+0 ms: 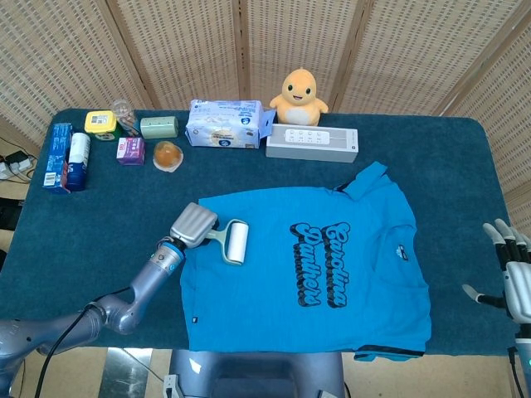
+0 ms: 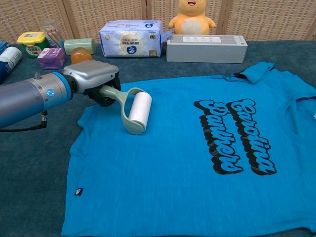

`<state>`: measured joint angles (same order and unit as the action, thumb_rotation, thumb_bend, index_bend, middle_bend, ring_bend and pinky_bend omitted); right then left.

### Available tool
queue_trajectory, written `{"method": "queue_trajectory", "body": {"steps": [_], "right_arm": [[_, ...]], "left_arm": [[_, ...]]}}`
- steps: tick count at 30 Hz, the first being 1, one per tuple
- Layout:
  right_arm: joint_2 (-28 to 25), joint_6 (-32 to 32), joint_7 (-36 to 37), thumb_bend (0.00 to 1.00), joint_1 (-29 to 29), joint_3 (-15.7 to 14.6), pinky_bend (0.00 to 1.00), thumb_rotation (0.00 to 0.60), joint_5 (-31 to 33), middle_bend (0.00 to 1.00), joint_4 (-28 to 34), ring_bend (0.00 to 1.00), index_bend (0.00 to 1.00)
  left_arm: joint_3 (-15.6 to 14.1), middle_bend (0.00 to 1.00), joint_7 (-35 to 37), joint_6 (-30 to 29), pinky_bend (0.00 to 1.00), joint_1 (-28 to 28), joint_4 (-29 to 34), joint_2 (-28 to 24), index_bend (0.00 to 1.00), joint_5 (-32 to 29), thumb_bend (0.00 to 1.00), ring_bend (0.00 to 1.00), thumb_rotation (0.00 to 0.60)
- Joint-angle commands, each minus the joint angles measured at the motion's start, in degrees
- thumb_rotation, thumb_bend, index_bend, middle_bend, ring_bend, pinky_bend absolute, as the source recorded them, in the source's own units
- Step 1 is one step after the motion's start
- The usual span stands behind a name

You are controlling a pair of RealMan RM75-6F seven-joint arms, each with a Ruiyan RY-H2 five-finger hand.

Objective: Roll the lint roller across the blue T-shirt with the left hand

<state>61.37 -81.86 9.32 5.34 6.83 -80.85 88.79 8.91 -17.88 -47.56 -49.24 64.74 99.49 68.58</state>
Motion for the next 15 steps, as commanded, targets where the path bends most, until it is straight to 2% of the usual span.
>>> {"method": "queue_trajectory", "body": {"steps": [1, 15], "right_arm": [[0.0, 0.0, 0.1, 0.00, 0.0, 0.0, 0.00, 0.600, 0.0, 0.00, 0.0, 0.00, 0.06], [-0.8, -0.5, 1.6, 0.00, -0.3, 0.4, 0.00, 0.600, 0.3, 0.00, 0.1, 0.00, 0.06]], "left_arm": [[0.4, 0.94, -1.2, 0.2, 1.00, -0.5, -0.1, 0.8, 0.96, -0.7, 0.68, 0.93, 0.600], [2.3, 0.94, -8.3, 1.4, 1.00, -4.2, 0.1, 4.3, 0.96, -4.6, 0.68, 0.93, 0.600]]}}
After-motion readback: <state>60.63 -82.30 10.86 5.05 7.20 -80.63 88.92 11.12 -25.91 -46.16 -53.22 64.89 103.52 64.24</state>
